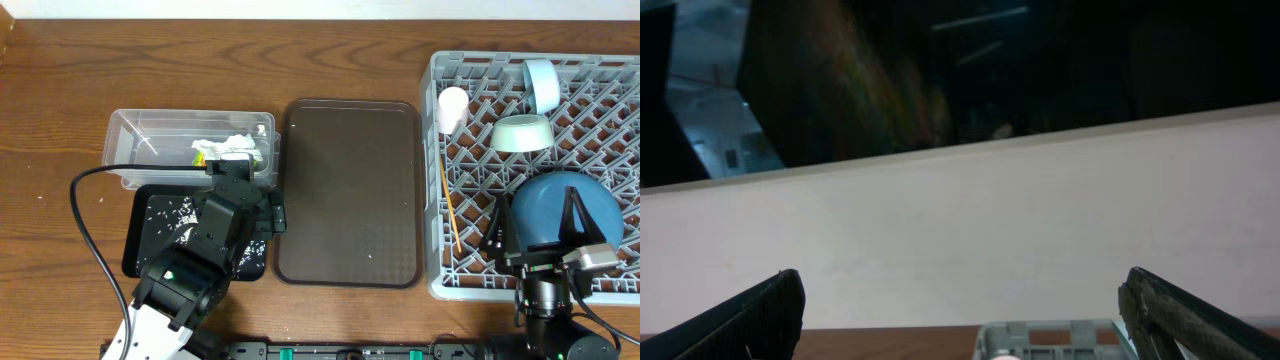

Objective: Sort waste into correct bins and load items into the dishwasher rack

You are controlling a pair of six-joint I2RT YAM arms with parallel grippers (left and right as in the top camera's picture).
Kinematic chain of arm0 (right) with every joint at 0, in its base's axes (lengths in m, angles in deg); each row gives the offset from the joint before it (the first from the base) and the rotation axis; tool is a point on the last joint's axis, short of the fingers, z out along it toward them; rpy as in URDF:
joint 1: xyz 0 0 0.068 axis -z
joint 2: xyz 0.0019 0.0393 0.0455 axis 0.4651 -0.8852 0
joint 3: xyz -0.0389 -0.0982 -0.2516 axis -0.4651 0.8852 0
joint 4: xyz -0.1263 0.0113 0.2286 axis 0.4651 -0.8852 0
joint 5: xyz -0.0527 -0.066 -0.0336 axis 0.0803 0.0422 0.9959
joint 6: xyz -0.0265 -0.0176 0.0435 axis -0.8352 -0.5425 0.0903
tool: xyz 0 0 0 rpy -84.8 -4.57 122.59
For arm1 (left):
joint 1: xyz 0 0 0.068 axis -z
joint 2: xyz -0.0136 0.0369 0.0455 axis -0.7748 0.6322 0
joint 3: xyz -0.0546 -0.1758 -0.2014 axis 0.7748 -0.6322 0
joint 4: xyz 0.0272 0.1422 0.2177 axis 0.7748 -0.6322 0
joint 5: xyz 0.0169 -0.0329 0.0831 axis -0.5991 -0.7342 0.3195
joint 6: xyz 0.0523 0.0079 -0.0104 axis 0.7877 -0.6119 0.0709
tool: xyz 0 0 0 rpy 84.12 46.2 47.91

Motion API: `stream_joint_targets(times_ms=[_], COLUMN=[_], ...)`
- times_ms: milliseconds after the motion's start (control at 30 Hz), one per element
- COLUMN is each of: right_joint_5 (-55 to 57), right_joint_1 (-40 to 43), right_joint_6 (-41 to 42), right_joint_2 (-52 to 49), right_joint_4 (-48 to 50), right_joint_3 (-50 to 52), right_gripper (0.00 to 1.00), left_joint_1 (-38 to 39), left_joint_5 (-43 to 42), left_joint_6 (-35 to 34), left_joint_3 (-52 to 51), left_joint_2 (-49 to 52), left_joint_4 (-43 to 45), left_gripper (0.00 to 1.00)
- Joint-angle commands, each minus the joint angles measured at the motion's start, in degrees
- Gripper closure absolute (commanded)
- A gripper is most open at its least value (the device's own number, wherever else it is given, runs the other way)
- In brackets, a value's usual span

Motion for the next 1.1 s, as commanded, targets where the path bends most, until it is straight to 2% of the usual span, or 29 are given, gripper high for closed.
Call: stream_joint_targets(times_ms=[0,567,833,1067], right_joint_5=[2.4,2.7,2.7,2.4], right_joint_1=[-0.5,-0.6,-0.5,-0.6], right_joint_6=[0.4,0.7,-2.1,-7.9], right_joint_2=[0.5,0.5,0.5,0.5], right_joint_4=[0.4,0.4,-11.9,-11.6], right_joint_3=[1.4,13.4,13.9,13.9], right_gripper=[0.01,0.01,0.01,0.01], left_joint_1=[-0.2,-0.2,-0.2,-0.2], left_joint_5=[0.1,0.1,0.1,0.1], left_joint_6=[-0.5,-0.5,-0.5,-0.5], left_joint_3=[1.1,1.1,1.1,1.1], left_joint_2=[0.0,0.0,0.0,0.0], left_joint_4=[0.0,0.0,0.0,0.0], left_gripper=[0.09,0.09,0.09,0.09])
